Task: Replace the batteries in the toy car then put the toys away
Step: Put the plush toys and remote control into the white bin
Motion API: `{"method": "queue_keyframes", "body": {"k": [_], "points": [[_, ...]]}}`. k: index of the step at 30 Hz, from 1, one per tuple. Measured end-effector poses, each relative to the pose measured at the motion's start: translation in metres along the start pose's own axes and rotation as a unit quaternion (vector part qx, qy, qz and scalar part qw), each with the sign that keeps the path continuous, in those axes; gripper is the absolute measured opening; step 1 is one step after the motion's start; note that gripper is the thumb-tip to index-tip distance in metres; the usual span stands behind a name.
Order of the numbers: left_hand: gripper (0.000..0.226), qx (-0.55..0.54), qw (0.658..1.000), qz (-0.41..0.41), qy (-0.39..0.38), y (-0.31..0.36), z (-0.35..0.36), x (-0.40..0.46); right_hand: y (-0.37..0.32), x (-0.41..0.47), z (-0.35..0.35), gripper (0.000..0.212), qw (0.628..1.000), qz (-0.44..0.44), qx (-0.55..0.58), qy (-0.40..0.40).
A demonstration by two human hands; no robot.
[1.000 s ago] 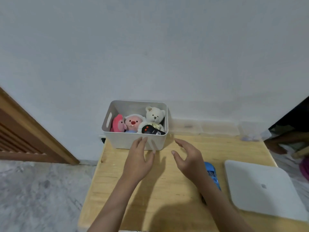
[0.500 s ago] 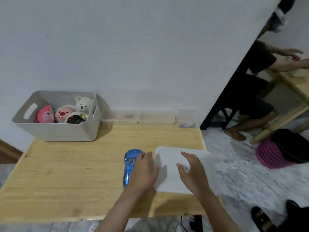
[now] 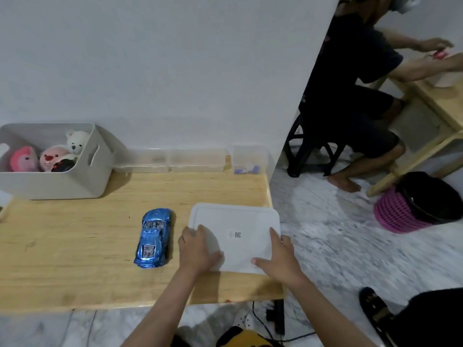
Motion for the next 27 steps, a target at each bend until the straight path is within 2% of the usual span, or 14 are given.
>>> {"method": "queue_keyframes", "body": {"k": [6,13,20,27], "points": [[0.083,-0.018,0.999,0.005,0.03,0.008,-0.009,0.002,-0.001,0.001,-0.009,0.105,0.999,0.014,0.016,0.025],[0.087,-0.032,0.993,0.041,0.104,0.02,-0.047,0.005,-0.039,0.001,-0.038,0.105,0.997,-0.001,0.005,0.082],[0.084,-0.045,0.98,0.045,0.191,-0.025,-0.149,0.013,-0.16,-0.011,-0.029,0.102,0.987,-0.077,-0.006,0.139],[0.082,-0.026,0.969,0.039,0.243,-0.132,-0.277,0.017,-0.318,-0.045,0.024,0.091,0.98,-0.118,-0.024,0.159]]}}
Point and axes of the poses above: each hand's wrist, its own x-axis towards the middle knuckle, its own z-axis out of the palm, y = z × x, the point moved 8 cm from there along x, towards the middle knuckle, and after that the axes turned 9 degrees about z, right-handed, at the moved point
